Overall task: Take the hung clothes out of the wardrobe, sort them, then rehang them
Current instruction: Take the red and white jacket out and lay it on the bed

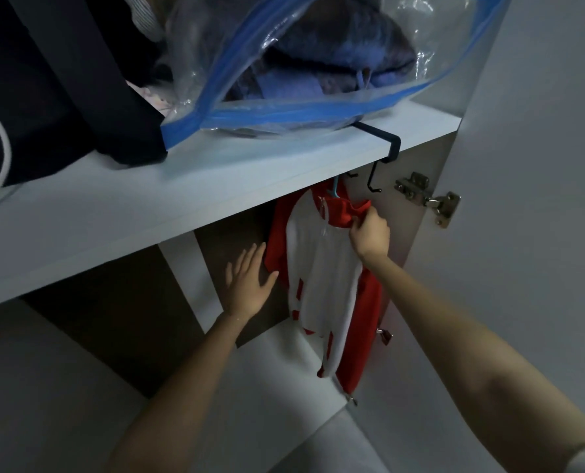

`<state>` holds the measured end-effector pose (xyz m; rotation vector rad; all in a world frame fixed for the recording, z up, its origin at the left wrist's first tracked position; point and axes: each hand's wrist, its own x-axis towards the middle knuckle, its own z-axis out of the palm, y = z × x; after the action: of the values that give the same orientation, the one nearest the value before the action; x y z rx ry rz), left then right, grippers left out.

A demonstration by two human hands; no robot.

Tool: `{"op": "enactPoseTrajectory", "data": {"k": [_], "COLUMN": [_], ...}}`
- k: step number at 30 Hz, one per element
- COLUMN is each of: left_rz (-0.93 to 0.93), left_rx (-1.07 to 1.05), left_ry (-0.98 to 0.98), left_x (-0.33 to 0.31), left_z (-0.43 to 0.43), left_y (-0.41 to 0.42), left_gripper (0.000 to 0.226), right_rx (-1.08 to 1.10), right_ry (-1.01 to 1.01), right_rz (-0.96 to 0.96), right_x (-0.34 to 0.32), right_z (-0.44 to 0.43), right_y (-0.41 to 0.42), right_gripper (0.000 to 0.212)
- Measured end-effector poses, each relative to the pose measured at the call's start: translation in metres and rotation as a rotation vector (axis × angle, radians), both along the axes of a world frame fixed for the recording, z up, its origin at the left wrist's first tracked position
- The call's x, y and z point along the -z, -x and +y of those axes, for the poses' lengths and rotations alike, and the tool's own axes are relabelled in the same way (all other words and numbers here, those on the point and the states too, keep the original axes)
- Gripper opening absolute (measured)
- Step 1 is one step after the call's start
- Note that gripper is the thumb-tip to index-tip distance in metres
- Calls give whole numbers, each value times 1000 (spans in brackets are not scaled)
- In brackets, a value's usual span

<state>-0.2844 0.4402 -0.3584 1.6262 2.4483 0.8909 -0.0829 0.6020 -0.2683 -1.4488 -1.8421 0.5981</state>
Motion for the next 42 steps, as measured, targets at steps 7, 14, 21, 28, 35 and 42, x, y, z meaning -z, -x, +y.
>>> {"op": "enactPoseTrajectory", "data": {"k": [7,14,21,28,35,42], "left_rz": [-19,-54,-121,-105,-95,-192], "left_rx": [71,152,223,323,518,746], "left_ry": [-23,-56,-117,-99,-63,4], "left_x": [-7,-14,-8,-3,16,31], "left_z": [3,12,31,58,75,67], "left_y": [-7,-19,-36,-71,-125,-188], "left_gripper": [69,70,74,67,33,8], "right_rx": [-22,-19,-8,36,195,328], "right_ry": [-62,-129,-179,-164,-76,62], "right_rz": [34,40,9,-101,-152,-208], "right_x": [-18,-7,8,28,32,33], "right_z": [-4,-19,-53,-98,-150,-202], "right_y": [-10,-37,-75,-127,-190,-270], "right_gripper": [17,13,14,14,18,18]}}
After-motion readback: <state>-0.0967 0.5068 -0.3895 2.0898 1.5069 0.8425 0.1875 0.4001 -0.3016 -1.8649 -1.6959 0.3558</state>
